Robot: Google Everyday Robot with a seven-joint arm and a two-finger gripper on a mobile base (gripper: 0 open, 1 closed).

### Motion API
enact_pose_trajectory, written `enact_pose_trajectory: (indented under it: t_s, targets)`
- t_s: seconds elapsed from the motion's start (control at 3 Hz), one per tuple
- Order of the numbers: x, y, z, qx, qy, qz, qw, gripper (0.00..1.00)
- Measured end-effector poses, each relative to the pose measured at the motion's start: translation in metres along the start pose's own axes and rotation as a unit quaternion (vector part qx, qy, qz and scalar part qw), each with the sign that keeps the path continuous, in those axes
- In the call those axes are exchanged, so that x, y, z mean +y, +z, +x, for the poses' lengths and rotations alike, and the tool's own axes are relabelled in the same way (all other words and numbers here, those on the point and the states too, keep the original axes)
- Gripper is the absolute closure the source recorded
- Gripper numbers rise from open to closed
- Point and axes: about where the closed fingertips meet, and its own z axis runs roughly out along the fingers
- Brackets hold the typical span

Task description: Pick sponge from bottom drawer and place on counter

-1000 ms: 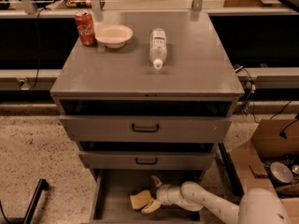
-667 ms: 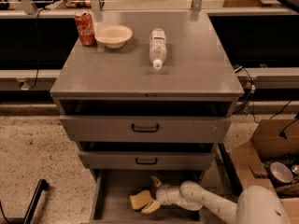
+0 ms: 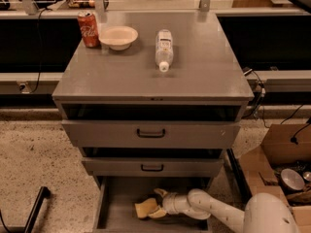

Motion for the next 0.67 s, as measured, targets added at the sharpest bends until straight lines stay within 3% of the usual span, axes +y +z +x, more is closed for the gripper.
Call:
enact_pose_trajectory:
  t_s: [0.67]
  targets:
    - [-0.0015,0.0052,0.0134,0.015,0.002,-0.008,0.9998,0.72]
